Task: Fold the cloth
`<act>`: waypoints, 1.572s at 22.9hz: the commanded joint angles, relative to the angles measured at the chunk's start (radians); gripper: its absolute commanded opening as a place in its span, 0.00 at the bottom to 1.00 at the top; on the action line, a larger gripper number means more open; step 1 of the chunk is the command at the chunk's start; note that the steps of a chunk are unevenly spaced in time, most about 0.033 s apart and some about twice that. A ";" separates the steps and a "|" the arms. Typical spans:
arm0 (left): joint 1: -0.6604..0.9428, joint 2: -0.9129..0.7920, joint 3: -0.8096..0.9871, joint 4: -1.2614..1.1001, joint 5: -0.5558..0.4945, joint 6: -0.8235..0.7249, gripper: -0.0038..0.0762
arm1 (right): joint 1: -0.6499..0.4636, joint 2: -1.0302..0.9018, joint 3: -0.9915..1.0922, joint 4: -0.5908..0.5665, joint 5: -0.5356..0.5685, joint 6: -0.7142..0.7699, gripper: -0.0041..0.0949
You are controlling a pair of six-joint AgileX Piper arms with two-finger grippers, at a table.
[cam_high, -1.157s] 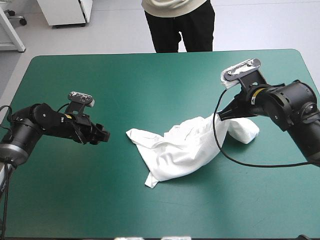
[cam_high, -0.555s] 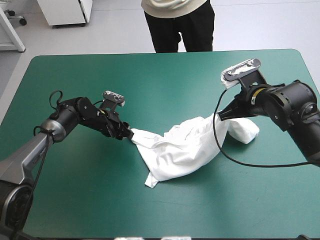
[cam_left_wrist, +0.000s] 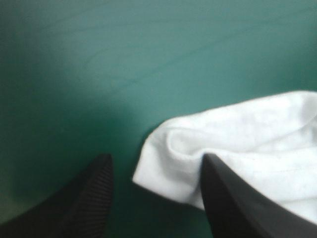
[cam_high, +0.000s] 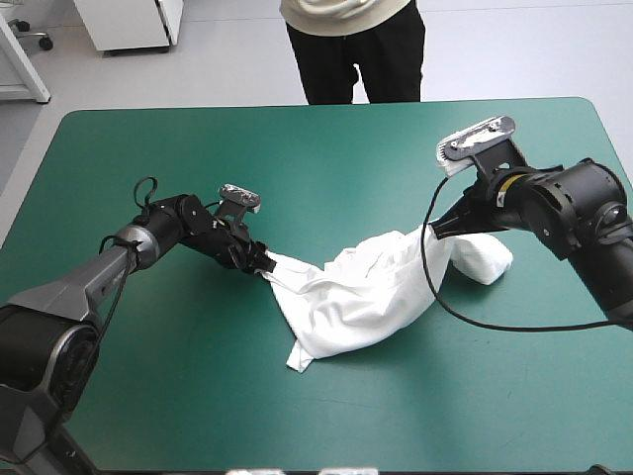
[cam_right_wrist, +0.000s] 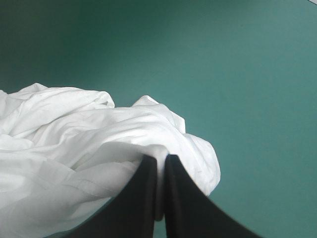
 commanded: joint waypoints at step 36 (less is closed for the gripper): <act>-0.076 -0.496 -0.794 0.251 0.164 -0.083 0.04 | 0.003 -0.136 -0.440 0.018 -0.058 -0.111 0.02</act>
